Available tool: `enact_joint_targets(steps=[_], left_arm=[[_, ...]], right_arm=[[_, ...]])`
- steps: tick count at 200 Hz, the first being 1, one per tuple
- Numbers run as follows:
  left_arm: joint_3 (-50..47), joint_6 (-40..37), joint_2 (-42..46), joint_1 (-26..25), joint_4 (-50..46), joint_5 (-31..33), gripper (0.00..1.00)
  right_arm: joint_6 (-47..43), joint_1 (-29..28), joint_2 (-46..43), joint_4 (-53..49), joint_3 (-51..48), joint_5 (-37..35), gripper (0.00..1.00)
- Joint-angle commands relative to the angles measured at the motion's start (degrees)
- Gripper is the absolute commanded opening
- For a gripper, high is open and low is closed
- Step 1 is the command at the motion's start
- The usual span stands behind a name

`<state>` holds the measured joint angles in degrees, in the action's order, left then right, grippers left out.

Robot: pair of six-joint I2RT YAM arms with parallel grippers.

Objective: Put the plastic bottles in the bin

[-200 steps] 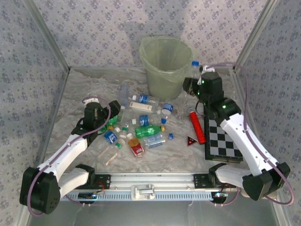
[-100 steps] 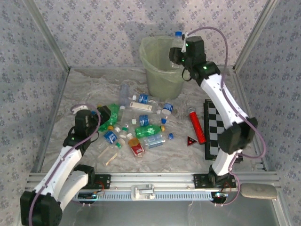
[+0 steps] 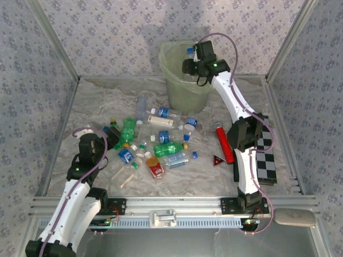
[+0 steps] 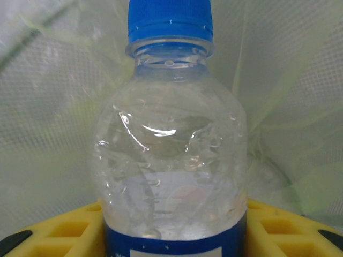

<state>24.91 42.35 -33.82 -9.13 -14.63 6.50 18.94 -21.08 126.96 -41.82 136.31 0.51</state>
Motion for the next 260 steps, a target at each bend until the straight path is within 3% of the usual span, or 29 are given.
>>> enact_joint_targets(steps=[1, 15, 28, 55, 90, 116, 200, 260], left_arm=[[0.47, -1.64, 0.68, 0.44, -1.82, 0.80, 1.00], [0.50, -1.74, 0.69, 0.50, -2.02, 0.96, 1.00], [0.41, -1.61, 0.69, 0.51, -1.82, 1.06, 1.00], [0.40, -1.39, 0.60, 0.48, -1.53, 0.80, 1.00], [0.59, -1.24, 0.52, 0.56, -1.58, 0.80, 1.00], [0.67, -1.04, -0.08, 0.59, -1.15, 1.22, 1.00], [7.58, -9.45, -9.27, 4.09, -4.42, 10.41, 1.00], [5.49, -7.07, -13.18, 13.55, -0.96, 5.21, 1.00]], right_arm=[[0.79, 0.16, 0.48, -2.54, 3.73, 1.48, 0.56], [0.68, 0.33, 0.45, -3.07, 4.48, 1.66, 0.63], [0.66, 0.42, 0.31, -3.26, 5.38, 1.66, 0.79], [0.53, 0.60, -1.03, -3.44, 8.53, 2.81, 1.00], [-0.54, 0.47, -6.41, -2.84, 8.74, 2.45, 1.00], [-1.51, 0.33, -12.93, -1.63, 3.30, 1.99, 1.00], [-0.39, -1.54, -41.44, 10.09, -36.67, 1.06, 1.00], [6.72, -1.93, -59.42, 18.81, -66.85, -2.13, 1.00]])
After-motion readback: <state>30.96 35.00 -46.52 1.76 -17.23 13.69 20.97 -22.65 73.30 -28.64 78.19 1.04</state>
